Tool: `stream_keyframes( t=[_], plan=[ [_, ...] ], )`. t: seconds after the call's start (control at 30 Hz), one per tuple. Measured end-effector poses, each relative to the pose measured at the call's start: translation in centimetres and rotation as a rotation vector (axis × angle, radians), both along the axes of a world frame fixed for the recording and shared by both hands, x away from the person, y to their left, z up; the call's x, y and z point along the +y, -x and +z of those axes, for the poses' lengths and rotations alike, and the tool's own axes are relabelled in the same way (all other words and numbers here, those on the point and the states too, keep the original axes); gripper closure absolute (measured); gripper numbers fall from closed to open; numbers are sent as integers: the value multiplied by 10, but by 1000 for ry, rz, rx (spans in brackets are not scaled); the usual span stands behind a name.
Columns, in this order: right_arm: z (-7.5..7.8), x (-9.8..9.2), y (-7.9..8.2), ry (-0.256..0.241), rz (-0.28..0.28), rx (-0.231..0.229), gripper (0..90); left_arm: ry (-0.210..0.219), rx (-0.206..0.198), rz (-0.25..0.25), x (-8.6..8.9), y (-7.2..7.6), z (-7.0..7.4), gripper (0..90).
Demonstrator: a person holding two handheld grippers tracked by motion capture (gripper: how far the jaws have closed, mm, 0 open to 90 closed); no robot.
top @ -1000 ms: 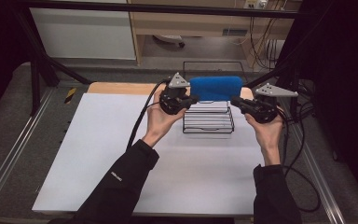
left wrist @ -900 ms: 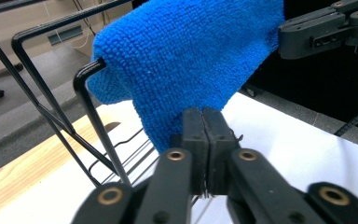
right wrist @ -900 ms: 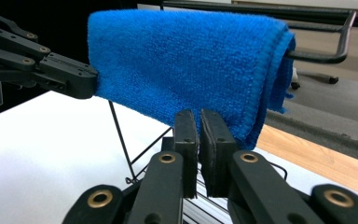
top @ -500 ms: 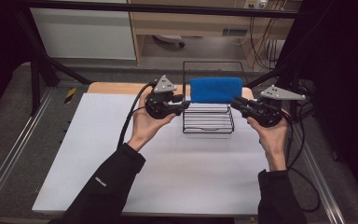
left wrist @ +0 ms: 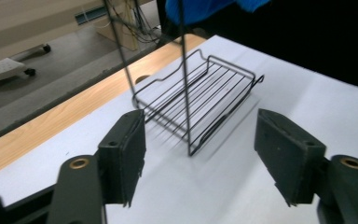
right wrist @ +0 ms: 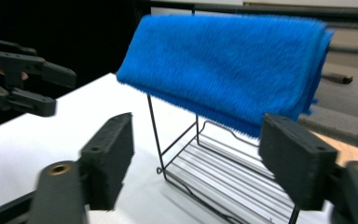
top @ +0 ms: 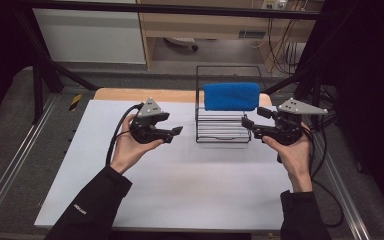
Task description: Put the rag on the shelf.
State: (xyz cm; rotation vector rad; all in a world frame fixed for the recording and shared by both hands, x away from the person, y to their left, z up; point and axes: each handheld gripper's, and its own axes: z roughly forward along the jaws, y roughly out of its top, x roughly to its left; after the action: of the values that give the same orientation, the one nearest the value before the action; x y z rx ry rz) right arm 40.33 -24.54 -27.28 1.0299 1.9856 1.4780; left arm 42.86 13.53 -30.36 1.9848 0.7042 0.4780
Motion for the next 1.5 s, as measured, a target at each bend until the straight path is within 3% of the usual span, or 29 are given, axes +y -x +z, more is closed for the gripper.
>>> stream_keyframes(
  t=[0.17, 0.33, 0.43, 0.77, 1.17, 1.3, 1.43, 1.5],
  plan=[
    [-11, 5, 1, 11, 12, 20, 151, -12, 10, 58, 27, 9, -19, 208],
    [-25, 8, 3, 9, 26, 47, 89, 5, 38, 111, 54, 17, -39, 140],
    [-36, 10, 7, 12, 17, 32, 83, 12, 53, 132, 66, 22, -49, 125],
    [-67, 10, 15, 5, 39, 92, 10, 48, 77, 149, 97, 42, -78, 109],
    [-112, 8, 27, 16, 58, 179, 6, 44, 117, 182, 126, 59, -107, 105],
    [-125, 3, 31, 36, 65, 204, 6, 37, 118, 179, 131, 63, -117, 105],
    [-138, -3, 35, 35, 68, 221, 6, -14, 119, 161, 133, 65, -125, 97],
    [-145, -6, 37, 39, 77, 233, 6, -7, 121, 155, 134, 67, -127, 96]
  ],
)
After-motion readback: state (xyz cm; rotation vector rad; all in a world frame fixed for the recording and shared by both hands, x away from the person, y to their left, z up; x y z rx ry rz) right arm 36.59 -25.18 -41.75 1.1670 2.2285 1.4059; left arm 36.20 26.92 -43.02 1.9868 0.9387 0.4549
